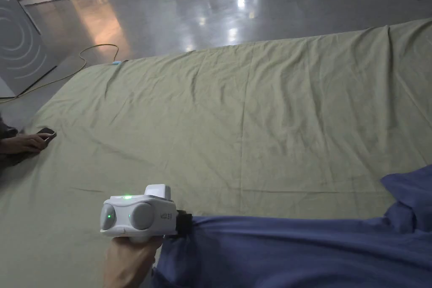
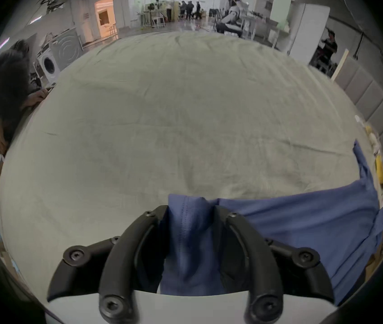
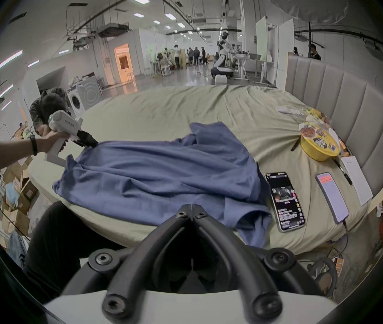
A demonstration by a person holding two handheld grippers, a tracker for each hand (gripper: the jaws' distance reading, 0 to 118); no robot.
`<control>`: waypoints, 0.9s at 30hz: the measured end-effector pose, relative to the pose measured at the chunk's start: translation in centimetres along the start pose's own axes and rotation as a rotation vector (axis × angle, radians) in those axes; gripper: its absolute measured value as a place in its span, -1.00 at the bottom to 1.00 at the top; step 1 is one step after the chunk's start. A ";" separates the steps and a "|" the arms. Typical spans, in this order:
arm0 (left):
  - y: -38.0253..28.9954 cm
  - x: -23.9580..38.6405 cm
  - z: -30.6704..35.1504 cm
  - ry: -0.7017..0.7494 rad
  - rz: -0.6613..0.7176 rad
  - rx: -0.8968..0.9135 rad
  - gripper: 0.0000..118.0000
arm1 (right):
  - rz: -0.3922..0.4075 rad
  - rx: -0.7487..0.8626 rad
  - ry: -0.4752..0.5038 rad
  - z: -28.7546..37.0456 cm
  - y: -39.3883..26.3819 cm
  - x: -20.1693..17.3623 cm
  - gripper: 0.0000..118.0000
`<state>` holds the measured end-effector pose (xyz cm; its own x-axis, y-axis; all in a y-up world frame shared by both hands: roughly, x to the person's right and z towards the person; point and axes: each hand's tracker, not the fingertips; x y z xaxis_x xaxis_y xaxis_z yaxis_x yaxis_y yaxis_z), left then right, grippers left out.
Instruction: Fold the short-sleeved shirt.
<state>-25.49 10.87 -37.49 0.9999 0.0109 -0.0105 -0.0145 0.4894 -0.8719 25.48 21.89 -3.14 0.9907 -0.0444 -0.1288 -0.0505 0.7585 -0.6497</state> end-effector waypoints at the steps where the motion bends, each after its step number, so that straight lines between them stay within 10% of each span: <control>1: -0.2 0.7 0.5 0.013 -0.020 0.024 -0.51 | 0.006 -0.008 -0.006 -0.1 -0.1 0.2 -1.00; 3: -0.3 2.1 0.6 0.002 -0.106 0.006 -0.86 | 0.008 -0.020 -0.007 -0.5 -0.3 0.7 -1.00; 8: 0.6 3.2 -1.3 0.057 -0.129 -0.089 -0.87 | 0.125 0.016 -0.096 -3.5 4.3 3.7 -0.91; 11: 1.4 3.0 -1.5 0.048 -0.109 -0.125 -0.87 | 0.043 -0.102 -0.067 -8.2 11.1 7.5 0.42; 12: 1.3 3.5 -1.1 0.046 -0.126 -0.135 -0.87 | -0.094 -0.256 -0.020 -10.9 12.3 9.1 0.63; 18: 1.1 4.3 -0.8 0.062 -0.136 -0.156 -0.87 | -0.275 -0.468 0.031 -25.5 17.4 14.9 0.53; 21: 0.9 5.1 -0.7 0.088 -0.184 -0.154 -0.87 | -0.137 -0.566 -0.113 -30.5 16.5 14.7 0.46; 23: 0.4 5.9 -0.5 0.119 -0.259 -0.134 -0.87 | -0.034 -0.625 -0.154 -32.7 14.4 14.4 -0.14; 27: -1.3 7.1 -0.6 0.176 -0.406 -0.054 -0.89 | 0.010 -0.499 -0.136 -30.8 13.3 12.9 -0.57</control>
<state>-18.32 9.77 -36.69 0.9101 -0.3234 0.2592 0.3751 0.3769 -0.8469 33.70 11.39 -36.51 0.9956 0.0714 -0.0601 -0.0816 0.3543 -0.9316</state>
